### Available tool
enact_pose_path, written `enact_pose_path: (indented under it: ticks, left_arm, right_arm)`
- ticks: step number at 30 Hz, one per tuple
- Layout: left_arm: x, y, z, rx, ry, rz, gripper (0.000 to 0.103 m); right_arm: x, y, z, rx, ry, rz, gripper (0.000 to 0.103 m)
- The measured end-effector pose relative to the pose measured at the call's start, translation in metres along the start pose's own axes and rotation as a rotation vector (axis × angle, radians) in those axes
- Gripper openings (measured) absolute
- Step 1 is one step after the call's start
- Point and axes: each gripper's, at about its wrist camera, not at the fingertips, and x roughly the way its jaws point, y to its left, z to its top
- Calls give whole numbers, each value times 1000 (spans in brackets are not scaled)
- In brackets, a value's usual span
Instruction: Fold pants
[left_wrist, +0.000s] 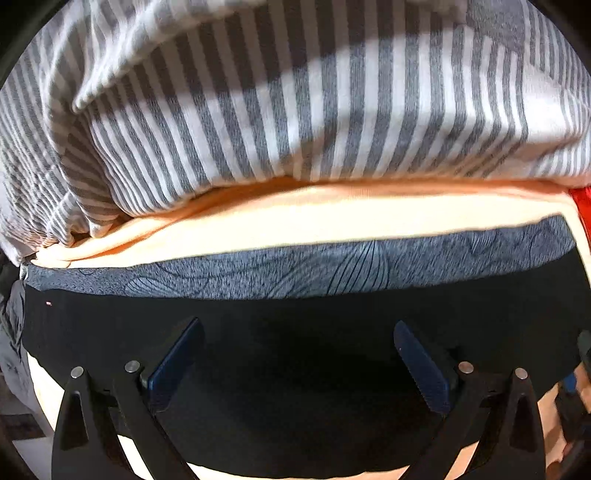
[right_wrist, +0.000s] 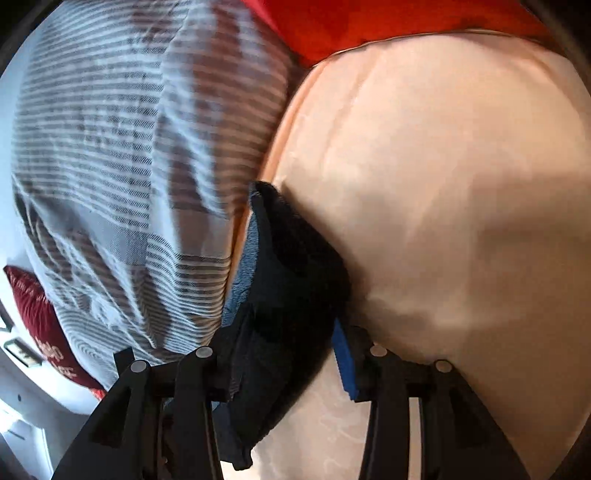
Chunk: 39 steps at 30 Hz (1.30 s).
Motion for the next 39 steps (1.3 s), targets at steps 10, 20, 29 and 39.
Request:
enact_pose_path:
  ticks: [10,20,29,39]
  left_arm:
    - [-9,-11,9,-50,-31,30,103]
    - [5,-6,20,-98,-47,101,103]
    - [33,-12,12,6,-78,125,103]
    - [27,19,-28,39,-14,-17,103]
  right_arm:
    - [6,-3,-3,76,-16,-4,45]
    - [46,-1,9,197,91,128,20]
    - [39,33,2,147,122,266,16]
    - [41,130,-33,-42,159,268,17]
